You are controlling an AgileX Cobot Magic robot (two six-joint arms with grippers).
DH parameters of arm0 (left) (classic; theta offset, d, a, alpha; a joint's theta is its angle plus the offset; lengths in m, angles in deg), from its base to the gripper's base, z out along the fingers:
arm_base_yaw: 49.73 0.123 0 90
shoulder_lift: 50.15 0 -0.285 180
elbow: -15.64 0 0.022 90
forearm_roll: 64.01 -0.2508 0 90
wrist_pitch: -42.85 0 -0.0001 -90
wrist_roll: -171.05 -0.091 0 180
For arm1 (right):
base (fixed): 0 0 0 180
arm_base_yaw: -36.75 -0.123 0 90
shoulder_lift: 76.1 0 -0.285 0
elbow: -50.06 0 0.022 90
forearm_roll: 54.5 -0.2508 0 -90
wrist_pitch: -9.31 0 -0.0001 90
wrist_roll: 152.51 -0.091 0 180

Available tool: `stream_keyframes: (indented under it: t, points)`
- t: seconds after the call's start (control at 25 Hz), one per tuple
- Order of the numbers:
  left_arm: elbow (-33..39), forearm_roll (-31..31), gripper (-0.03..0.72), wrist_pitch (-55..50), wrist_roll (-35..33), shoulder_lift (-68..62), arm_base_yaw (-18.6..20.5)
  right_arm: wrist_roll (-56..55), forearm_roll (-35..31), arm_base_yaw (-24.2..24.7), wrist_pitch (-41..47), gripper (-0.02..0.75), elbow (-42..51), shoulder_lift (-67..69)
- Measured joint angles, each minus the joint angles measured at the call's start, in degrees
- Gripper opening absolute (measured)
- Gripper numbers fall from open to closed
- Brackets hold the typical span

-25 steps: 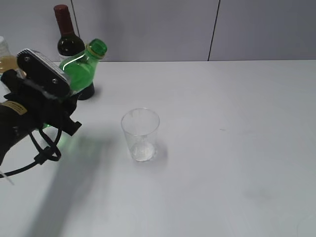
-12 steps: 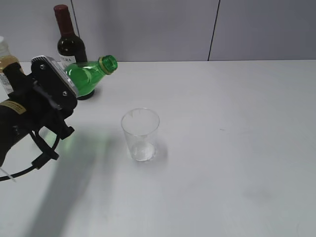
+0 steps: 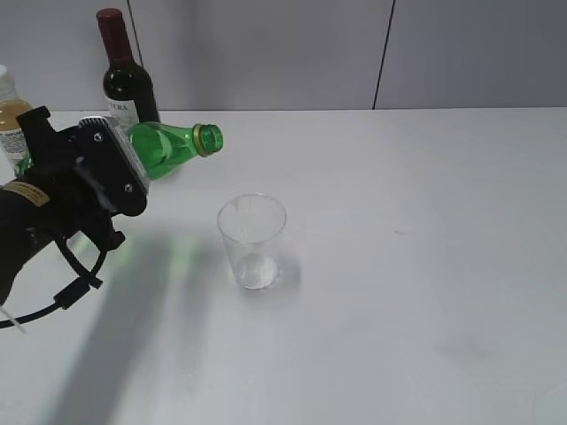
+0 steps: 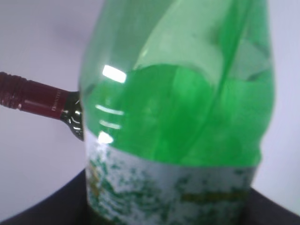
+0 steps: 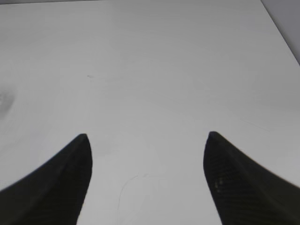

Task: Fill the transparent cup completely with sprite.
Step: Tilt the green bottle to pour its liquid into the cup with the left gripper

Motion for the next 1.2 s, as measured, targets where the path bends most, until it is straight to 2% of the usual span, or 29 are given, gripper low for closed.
stream_keyframes:
  t: [0.68,1.2]
  points:
    - [0.0,-1.2,0.419,3.0,-10.7,-1.7,0.0,0.0,0.0,0.0,0.0,0.564,0.0,0.0]
    - [0.0,1.9,0.416,4.4,-13.5,-3.1,-1.8,0.0,0.0,0.0,0.0,0.564,0.0,0.0]
